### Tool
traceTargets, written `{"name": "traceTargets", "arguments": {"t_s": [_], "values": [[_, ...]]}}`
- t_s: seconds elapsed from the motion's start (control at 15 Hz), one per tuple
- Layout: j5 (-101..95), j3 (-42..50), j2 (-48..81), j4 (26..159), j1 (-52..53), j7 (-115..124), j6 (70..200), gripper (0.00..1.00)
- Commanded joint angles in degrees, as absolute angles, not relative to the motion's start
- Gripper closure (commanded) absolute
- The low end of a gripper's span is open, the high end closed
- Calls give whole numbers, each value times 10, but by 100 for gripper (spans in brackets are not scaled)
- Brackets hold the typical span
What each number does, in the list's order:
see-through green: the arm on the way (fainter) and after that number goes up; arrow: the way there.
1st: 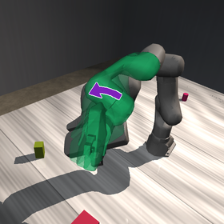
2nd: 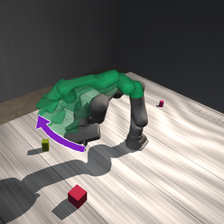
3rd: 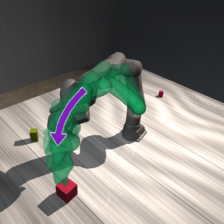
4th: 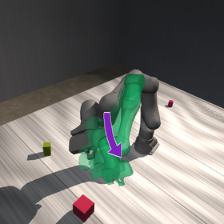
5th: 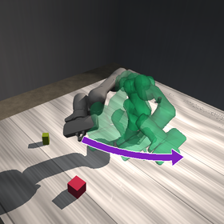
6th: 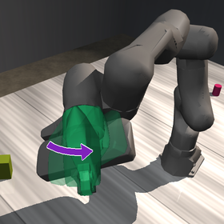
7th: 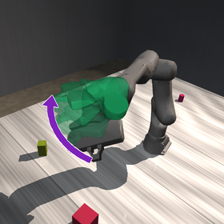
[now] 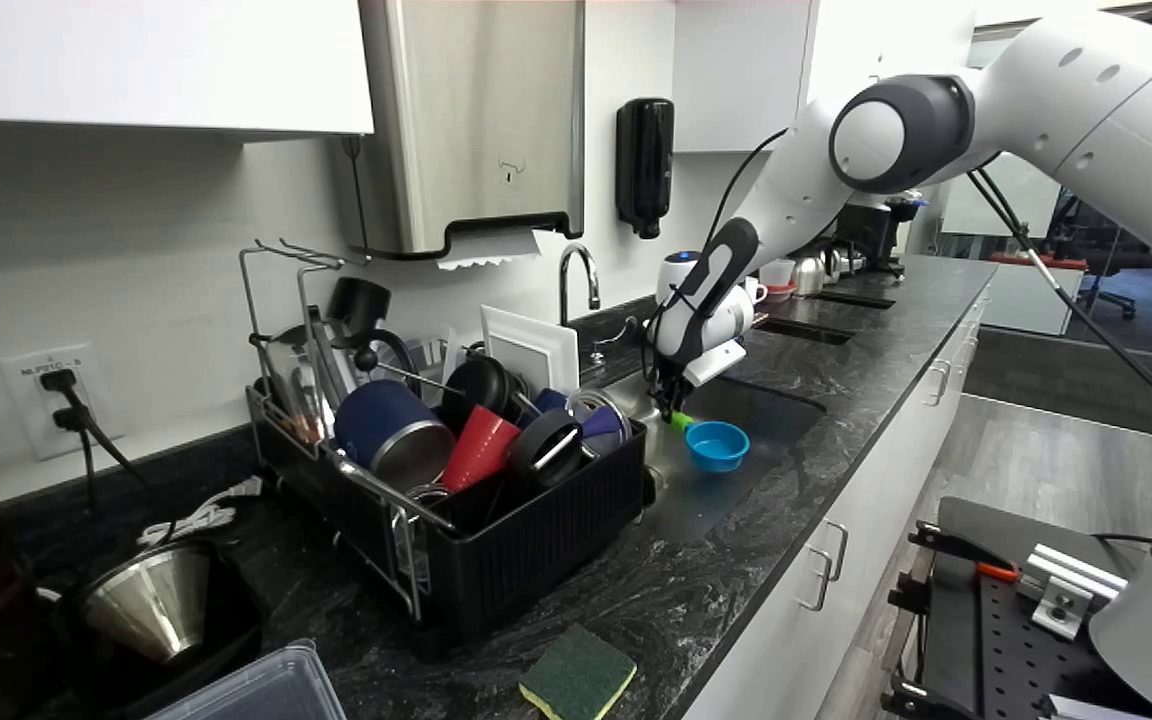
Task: Pick up the light blue object and put it in the sink
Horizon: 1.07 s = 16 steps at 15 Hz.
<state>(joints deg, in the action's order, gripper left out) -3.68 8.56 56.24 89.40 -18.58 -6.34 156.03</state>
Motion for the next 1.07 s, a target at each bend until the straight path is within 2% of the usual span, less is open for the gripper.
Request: {"name": "traceTargets", "arguments": {"t_s": [0.0,0.87,0.93,1.0], "values": [[-31,67,567,893,-205,-96,1570,93],[-34,72,586,882,-206,-101,1556,93],[-35,73,584,886,-206,-101,1558,46],[-36,74,585,887,-206,-101,1559,44]]}}
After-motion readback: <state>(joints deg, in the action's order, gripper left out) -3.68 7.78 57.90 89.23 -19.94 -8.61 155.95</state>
